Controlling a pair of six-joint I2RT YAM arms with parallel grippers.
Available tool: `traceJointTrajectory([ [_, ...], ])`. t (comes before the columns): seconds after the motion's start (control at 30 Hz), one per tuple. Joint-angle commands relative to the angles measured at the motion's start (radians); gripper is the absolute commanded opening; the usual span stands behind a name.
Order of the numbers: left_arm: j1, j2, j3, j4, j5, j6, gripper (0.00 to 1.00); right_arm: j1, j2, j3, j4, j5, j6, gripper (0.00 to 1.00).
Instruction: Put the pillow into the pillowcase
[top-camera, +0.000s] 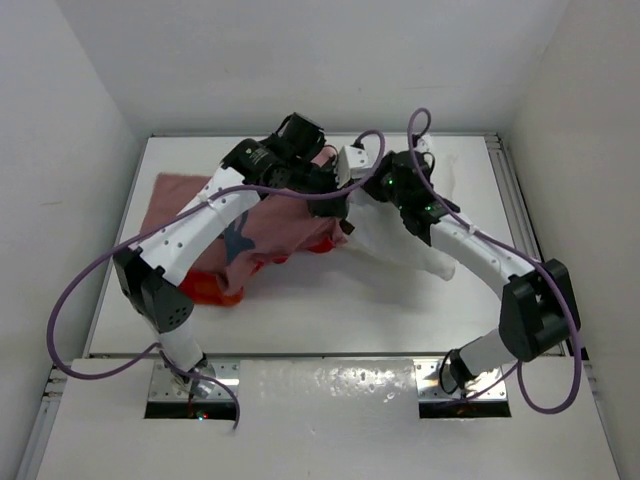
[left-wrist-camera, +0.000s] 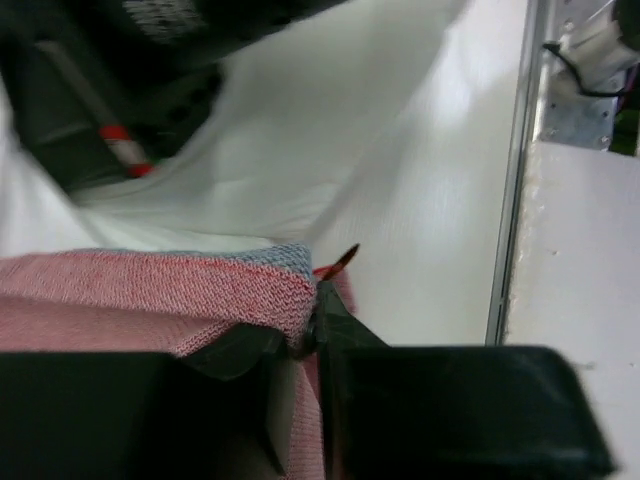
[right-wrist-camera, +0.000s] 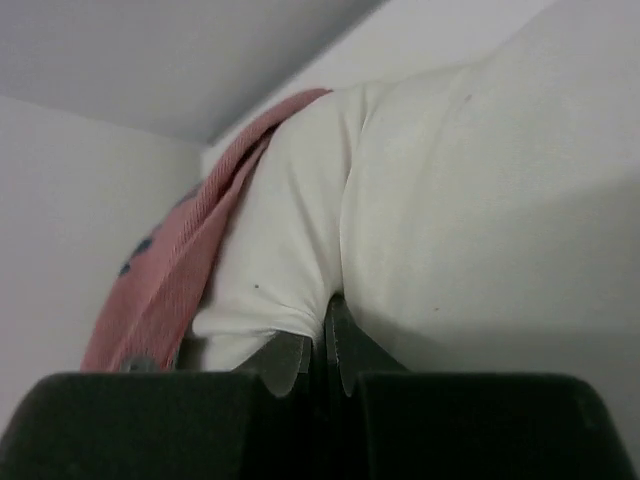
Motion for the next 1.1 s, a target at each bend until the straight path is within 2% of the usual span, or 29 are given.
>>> traceJointTrajectory([
  [0.0, 0.052, -0.046, -0.1, 0.101, 0.008, -0.057, 0.15, 0.085, -0.05, -0.057, -0.007, 0.023, -0.036, 0.0],
  [0.03, 0.077, -0.051, -0.11, 0.086, 0.021, -0.056, 0.21, 0.093, -0.063, -0.121, -0.044, 0.008, -0.041, 0.04],
  [0.07, 0.086, -0.065, -0.113, 0.05, 0.04, -0.046, 0.39, 0.098, -0.076, -0.157, -0.05, -0.011, -0.049, 0.11],
  [0.1, 0.097, -0.071, -0.113, 0.036, 0.062, -0.022, 0.51, 0.1, -0.094, -0.192, -0.049, -0.032, -0.056, 0.2],
  [0.13, 0.114, -0.081, -0.105, 0.024, 0.09, -0.008, 0.63, 0.1, -0.137, -0.22, -0.047, -0.049, -0.075, 0.44],
  [0.17, 0.118, -0.095, -0.098, 0.015, 0.093, 0.003, 0.74, 0.098, -0.155, -0.246, -0.064, -0.06, -0.129, 0.61],
  [0.2, 0.134, -0.095, -0.078, 0.019, 0.068, -0.008, 0.85, 0.098, -0.195, -0.219, -0.135, -0.031, -0.209, 0.83],
  [0.23, 0.143, -0.095, -0.067, 0.019, 0.067, -0.008, 0.85, 0.098, -0.206, -0.187, -0.189, -0.031, -0.21, 0.92],
  [0.27, 0.152, -0.086, -0.061, 0.053, 0.051, -0.022, 0.99, 0.1, -0.214, -0.145, -0.249, 0.035, -0.293, 0.99],
  [0.3, 0.161, -0.082, -0.061, 0.082, -0.016, -0.078, 1.0, 0.095, -0.211, -0.096, -0.306, 0.076, -0.335, 0.99],
  [0.33, 0.171, -0.066, -0.076, 0.163, -0.149, -0.161, 1.0, 0.075, -0.187, 0.01, -0.423, 0.145, -0.401, 0.99],
  [0.37, 0.171, -0.051, -0.084, 0.2, -0.151, -0.198, 1.0, 0.052, -0.164, 0.062, -0.471, 0.153, -0.43, 0.99],
  [0.4, 0.171, -0.037, -0.085, 0.225, -0.296, -0.223, 1.0, 0.032, -0.131, 0.115, -0.507, 0.135, -0.458, 0.99],
  [0.43, 0.165, -0.016, -0.084, 0.24, -0.366, -0.239, 0.99, 0.0, -0.055, 0.219, -0.579, 0.095, -0.476, 0.99],
  [0.47, 0.162, 0.036, -0.067, 0.251, -0.456, -0.252, 0.97, -0.058, -0.009, 0.266, -0.611, 0.036, -0.492, 0.99],
  [0.5, 0.157, 0.096, -0.031, 0.234, -0.486, -0.256, 0.95, -0.078, 0.095, 0.359, -0.677, -0.132, -0.503, 0.99],
  [0.57, 0.152, 0.156, 0.017, 0.208, -0.52, -0.282, 0.94, -0.12, 0.192, 0.432, -0.734, -0.245, -0.515, 0.99],
  [0.7, 0.145, 0.23, 0.036, 0.257, -0.511, -0.325, 0.87, -0.138, 0.355, 0.498, -0.73, -0.304, -0.515, 0.99],
  [0.73, 0.146, 0.24, 0.04, 0.265, -0.499, -0.335, 0.82, -0.147, 0.389, 0.539, -0.727, -0.348, -0.504, 0.99],
  [0.77, 0.146, 0.256, 0.052, 0.265, -0.461, -0.342, 0.65, -0.16, 0.424, 0.557, -0.719, -0.388, -0.501, 0.99],
  [0.83, 0.139, 0.267, 0.053, 0.25, -0.393, -0.326, 0.47, -0.163, 0.516, 0.596, -0.716, -0.524, -0.513, 0.99],
  [0.93, 0.134, 0.262, 0.019, 0.23, -0.347, -0.31, 0.47, -0.128, 0.575, 0.578, -0.726, -0.653, -0.584, 0.99],
  [0.97, 0.132, 0.265, 0.008, 0.22, -0.333, -0.304, 0.45, -0.115, 0.565, 0.561, -0.734, -0.66, -0.608, 0.96],
  [1.0, 0.132, 0.268, -0.006, 0.211, -0.335, -0.296, 0.4, -0.106, 0.553, 0.512, -0.725, -0.673, -0.625, 0.84],
  [1.03, 0.134, 0.28, -0.009, 0.181, -0.35, -0.292, 0.19, -0.1, 0.536, 0.48, -0.714, -0.707, -0.638, 0.74],
  [1.07, 0.14, 0.288, -0.006, 0.162, -0.351, -0.286, 0.08, -0.098, 0.52, 0.454, -0.698, -0.73, -0.639, 0.66],
])
